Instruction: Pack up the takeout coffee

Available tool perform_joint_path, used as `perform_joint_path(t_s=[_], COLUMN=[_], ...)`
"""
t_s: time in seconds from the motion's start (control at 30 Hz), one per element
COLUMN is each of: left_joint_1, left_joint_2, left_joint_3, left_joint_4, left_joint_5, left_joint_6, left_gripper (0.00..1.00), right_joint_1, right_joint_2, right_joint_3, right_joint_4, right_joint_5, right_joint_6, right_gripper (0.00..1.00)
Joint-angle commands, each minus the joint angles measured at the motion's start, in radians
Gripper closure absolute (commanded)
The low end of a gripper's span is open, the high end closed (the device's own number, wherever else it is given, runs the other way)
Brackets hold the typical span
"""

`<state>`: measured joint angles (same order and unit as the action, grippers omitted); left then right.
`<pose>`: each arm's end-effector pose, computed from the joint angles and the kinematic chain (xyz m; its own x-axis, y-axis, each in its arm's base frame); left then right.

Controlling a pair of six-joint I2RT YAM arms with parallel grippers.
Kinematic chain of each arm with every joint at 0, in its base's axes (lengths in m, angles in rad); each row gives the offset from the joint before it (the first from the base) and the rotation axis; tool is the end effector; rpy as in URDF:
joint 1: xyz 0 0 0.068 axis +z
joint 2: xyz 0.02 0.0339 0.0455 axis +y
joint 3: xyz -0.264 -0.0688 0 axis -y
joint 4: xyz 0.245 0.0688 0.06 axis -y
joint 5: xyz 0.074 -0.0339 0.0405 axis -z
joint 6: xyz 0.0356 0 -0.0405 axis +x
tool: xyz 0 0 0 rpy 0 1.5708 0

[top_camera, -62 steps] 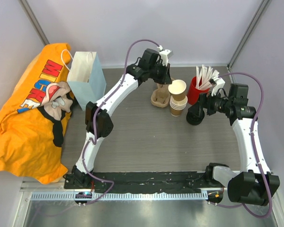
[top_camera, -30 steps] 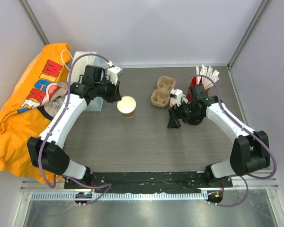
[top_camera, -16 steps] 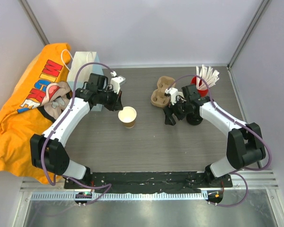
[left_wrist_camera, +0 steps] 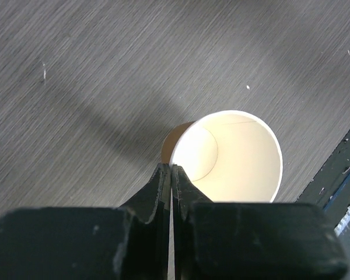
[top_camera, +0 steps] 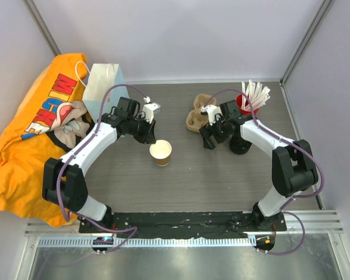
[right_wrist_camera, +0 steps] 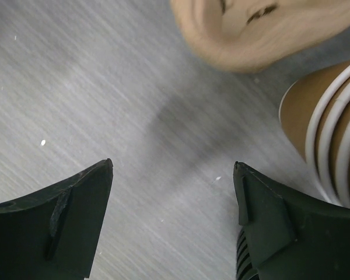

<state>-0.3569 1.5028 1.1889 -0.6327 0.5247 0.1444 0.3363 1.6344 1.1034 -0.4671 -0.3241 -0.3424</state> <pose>0.2888 -0.1267 0.2733 -0.6694 0.3825 -0.6369 0.6801 0.6605 -0.3182 0.3142 0.1218 0.2141 -0.5876 -0.5426 -0.6003 -0.7145 0.6961 0.0702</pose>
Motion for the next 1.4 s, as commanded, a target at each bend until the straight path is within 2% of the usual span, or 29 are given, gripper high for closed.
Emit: perform_joint_path(t_s=[0.0,0.2,0.37,0.53,0.8,0.9,1.03,1.13,1.3,1.37], left_joint_1=[-0.022,-0.060,-0.085,-0.108,-0.132,-0.132,-0.132,-0.134,-0.129,-0.123], left_joint_2=[0.004,0.013,0.019,0.060,0.077,0.073,0.065,0.056,0.016,-0.004], left_joint_3=[0.002,-0.008,-0.044,-0.054,-0.052,-0.043,-0.034,-0.019,0.027,0.032], left_joint_4=[0.076,0.114,0.182,0.223,0.255,0.255,0.260,0.248,0.205,0.202], left_joint_5=[0.009,-0.002,-0.005,-0.003,-0.009,-0.009,-0.005,-0.012,-0.043,-0.048], left_joint_6=[0.001,-0.017,-0.048,-0.068,-0.083,-0.086,-0.100,-0.098,-0.074,-0.072], left_gripper=[0.95,0.93,0.91,0.89,0.84,0.79,0.56,0.44,0.34,0.27], right_joint_1=[-0.005,-0.011,-0.010,-0.019,-0.143,-0.151,-0.151,-0.151,-0.149,-0.152], right_joint_2=[0.025,0.038,-0.027,-0.155,-0.297,-0.335,-0.347,-0.360,-0.358,-0.352], right_joint_3=[0.081,0.133,0.200,0.194,0.098,0.035,-0.023,-0.066,-0.123,-0.135], right_joint_4=[0.048,0.002,-0.188,-0.300,-0.392,-0.400,-0.386,-0.343,-0.269,-0.254], right_joint_5=[0.025,-0.036,-0.144,-0.049,0.026,0.056,0.063,0.071,0.108,0.111], right_joint_6=[-0.015,-0.027,-0.099,-0.162,-0.288,-0.317,-0.319,-0.302,-0.290,-0.290], right_gripper=[0.11,0.11,0.12,0.13,0.19,0.21,0.22,0.24,0.27,0.28])
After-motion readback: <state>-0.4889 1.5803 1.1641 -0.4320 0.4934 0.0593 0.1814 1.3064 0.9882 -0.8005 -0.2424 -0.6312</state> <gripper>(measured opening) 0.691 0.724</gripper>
